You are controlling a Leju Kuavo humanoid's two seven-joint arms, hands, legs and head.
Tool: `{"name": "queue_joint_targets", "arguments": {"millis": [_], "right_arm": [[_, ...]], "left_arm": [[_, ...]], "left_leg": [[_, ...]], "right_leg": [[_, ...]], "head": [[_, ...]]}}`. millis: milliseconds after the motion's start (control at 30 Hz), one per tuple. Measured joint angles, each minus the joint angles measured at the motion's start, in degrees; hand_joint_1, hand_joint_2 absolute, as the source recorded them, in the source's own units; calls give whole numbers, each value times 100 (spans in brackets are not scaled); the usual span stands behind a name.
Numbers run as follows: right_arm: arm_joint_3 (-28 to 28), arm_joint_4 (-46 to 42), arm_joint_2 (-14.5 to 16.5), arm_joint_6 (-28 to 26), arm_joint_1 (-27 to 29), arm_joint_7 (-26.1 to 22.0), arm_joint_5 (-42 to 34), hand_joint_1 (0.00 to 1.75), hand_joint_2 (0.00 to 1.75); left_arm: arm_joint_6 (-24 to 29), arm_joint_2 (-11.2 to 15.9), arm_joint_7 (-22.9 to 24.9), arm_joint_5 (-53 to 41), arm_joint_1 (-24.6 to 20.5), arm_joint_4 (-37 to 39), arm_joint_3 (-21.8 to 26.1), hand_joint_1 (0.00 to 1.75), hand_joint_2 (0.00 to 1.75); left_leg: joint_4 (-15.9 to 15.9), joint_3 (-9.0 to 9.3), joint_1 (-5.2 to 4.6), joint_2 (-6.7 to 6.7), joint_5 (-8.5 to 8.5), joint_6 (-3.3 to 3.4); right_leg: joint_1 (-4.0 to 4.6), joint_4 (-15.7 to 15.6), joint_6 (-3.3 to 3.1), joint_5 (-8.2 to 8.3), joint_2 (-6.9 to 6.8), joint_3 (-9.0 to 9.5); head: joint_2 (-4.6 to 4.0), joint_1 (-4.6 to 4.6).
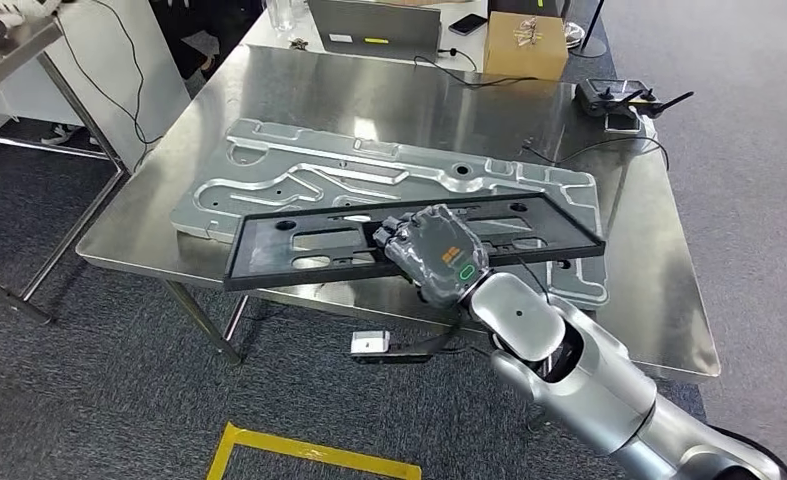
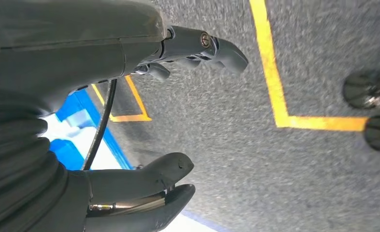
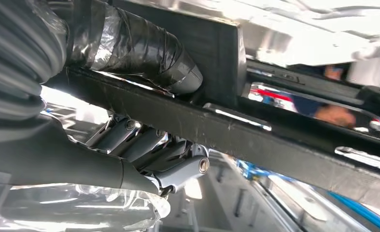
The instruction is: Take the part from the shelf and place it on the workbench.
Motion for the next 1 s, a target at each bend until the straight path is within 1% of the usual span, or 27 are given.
{"name": "queue_joint_targets", "arguments": {"millis": [33, 67, 100, 167, 200, 233, 300, 333, 367, 400, 433, 467, 500, 533, 567, 600, 633, 667, 700, 733, 800, 833, 867, 900, 933, 967, 1000], "right_arm": [[-70, 16, -98, -15, -13, -7, -13, 175, 175], [-156, 30, -217, -31, -19, -15, -29, 175, 175], [-248, 39, -346, -44, -19, -23, -44, 175, 175], [-453, 57, -609, -84, 2, -45, -67, 175, 175], [-548, 65, -732, -109, 9, -55, -74, 175, 175], [-633, 72, -845, -133, 14, -67, -85, 175, 175], [-763, 85, -1047, -157, 30, -89, -109, 175, 175], [-811, 91, -1126, -159, 49, -102, -122, 175, 175], [-850, 97, -1191, -159, 70, -112, -133, 175, 175], [-884, 101, -1242, -159, 87, -117, -143, 175, 175], [-919, 102, -1285, -159, 98, -117, -152, 175, 175], [-956, 102, -1328, -158, 103, -115, -163, 175, 175], [-999, 97, -1383, -156, 107, -113, -181, 175, 175], [-1044, 82, -1452, -152, 112, -121, -209, 175, 175], [-1098, 62, -1539, -145, 118, -140, -253, 175, 175], [-1162, 38, -1639, -137, 123, -168, -303, 175, 175], [-1236, 16, -1743, -126, 125, -205, -356, 175, 175], [-1313, 0, -1841, -115, 121, -241, -402, 175, 175], [-1391, -10, -1937, -105, 112, -272, -441, 175, 175], [-1455, -17, -2019, -90, 102, -301, -474, 175, 175], [-1531, -20, -2157, -55, 92, -348, -518, 175, 175], [-1542, -20, -2211, -39, 98, -368, -531, 175, 175], [-1546, -19, -2261, -30, 105, -386, -540, 175, 175], [-1552, -19, -2302, -27, 110, -398, -550, 175, 175], [-1563, -19, -2337, -27, 109, -405, -559, 175, 175], [-1580, -19, -2368, -28, 106, -409, -567, 175, 175], [-1597, -19, -2392, -27, 97, -409, -573, 175, 175]], "left_arm": [[1, -10, -23, 2, 14, 1, 54, 0, 175], [-2, -30, -53, 9, 33, 1, 114, 0, 175], [-4, -27, -84, 23, 56, 2, 172, 0, 175], [-16, -33, -147, 71, 119, 2, 298, 0, 175], [-28, -21, -173, 101, 155, 2, 364, 0, 175], [-41, -14, -191, 131, 193, 2, 430, 0, 175], [-63, 8, -216, 176, 250, 2, 549, 0, 175], [-68, 17, -222, 188, 268, 2, 596, 0, 175], [-75, 25, -229, 193, 281, 2, 633, 0, 175], [-79, 30, -233, 197, 293, 2, 661, 0, 175], [-85, 36, -241, 206, 305, 2, 692, 0, 175], [-95, 38, -252, 219, 317, 2, 721, 0, 175], [-110, 44, -271, 242, 325, 2, 753, 0, 175], [-132, 51, -292, 268, 332, 2, 789, 0, 175], [-164, 58, -315, 293, 340, 2, 824, 0, 175], [-197, 70, -341, 320, 353, 2, 864, 0, 175], [-231, 80, -363, 338, 373, 2, 905, 0, 175], [-265, 90, -383, 355, 395, 2, 945, 0, 175], [-298, 101, -399, 377, 414, 2, 985, 0, 175], [-328, 113, -410, 394, 425, 2, 1024, 0, 175], [-385, 134, -427, 421, 432, 2, 1095, 0, 175], [-403, 144, -434, 424, 433, 2, 1126, 0, 175], [-416, 152, -441, 425, 435, 2, 1155, 0, 175], [-424, 161, -446, 426, 438, 2, 1179, 0, 175], [-427, 169, -451, 426, 439, 2, 1197, 0, 175], [-430, 173, -455, 426, 438, 2, 1209, 0, 175], [-433, 179, -459, 427, 436, 2, 1218, 0, 175]], "left_leg": [[-15, -3, 20, -3, -4, -18], [-44, 8, 32, -5, -1, -44], [-90, 29, 40, -6, 2, -62], [-47, 67, 6, 11, -62, -91], [133, 1, -1, 22, -158, -117], [434, -138, 26, 31, -288, -159], [1115, -536, 106, 48, -519, -265], [1290, -672, 150, 57, -514, -318], [1259, -710, 190, 65, -393, -369], [1016, -642, 228, 73, -167, -419], [661, -517, 264, 79, 72, -468], [350, -384, 272, 79, 226, -499], [141, -293, 273, 76, 291, -480], [60, -259, 262, 69, 267, -437], [67, -257, 241, 59, 216, -372], [68, -267, 242, 53, 195, -297], [59, -259, 243, 48, 185, -247], [46, -239, 245, 44, 174, -201], [32, -215, 250, 44, 162, -158], [22, -192, 247, 45, 145, -124], [21, -153, 225, 48, 98, -74], [21, -123, 211, 48, 70, -59], [21, -80, 197, 46, 37, -52], [20, -25, 185, 42, 2, -55], [18, 37, 175, 37, -37, -63], [12, 88, 165, 34, -75, -78], [7, 125, 159, 28, -106, -98]], "right_leg": [[43, -136, -75, 17, 5, 45], [63, -214, -113, 6, 7, 81], [48, -326, -112, 24, 11, 151], [-31, -571, -68, 75, -20, 344], [-85, -680, -34, 97, -39, 444], [-116, -733, 9, 90, -57, 507], [-178, -738, 90, 34, -62, 574], [-211, -712, 146, -13, -60, 597], [-245, -673, 200, -67, -55, 623], [-282, -619, 254, -131, -46, 650], [-315, -552, 312, -207, -39, 675], [-328, -478, 372, -283, -26, 677], [-327, -414, 428, -346, -15, 667], [-319, -371, 472, -388, -9, 652], [-309, -355, 504, -410, -5, 638], [-314, -357, 525, -422, -6, 641], [-326, -345, 544, -448, -9, 650], [-337, -267, 561, -505, -10, 627], [-342, -80, 578, -605, -9, 540], [-345, 226, 592, -745, -7, 379], [-342, 1023, 602, -1013, -5, -112], [-341, 1292, 598, -1034, -5, -313], [-339, 1356, 581, -929, -5, -417], [-333, 1183, 553, -707, -4, -400], [-318, 830, 512, -419, -4, -288], [-294, 460, 463, -196, -3, -144], [-264, 138, 419, -52, -5, -15]], "head": [[0, -11], [0, -20], [0, -15], [0, -12], [0, -14], [0, -15], [0, -16], [0, -15], [0, -16], [0, -16], [0, -16], [0, -18], [0, -19], [0, -19], [0, -18], [0, -15], [0, -10], [0, -7], [0, -3], [0, 1], [0, 1], [0, 2], [0, 1], [0, 2], [0, 2], [0, 0], [0, 2]]}}
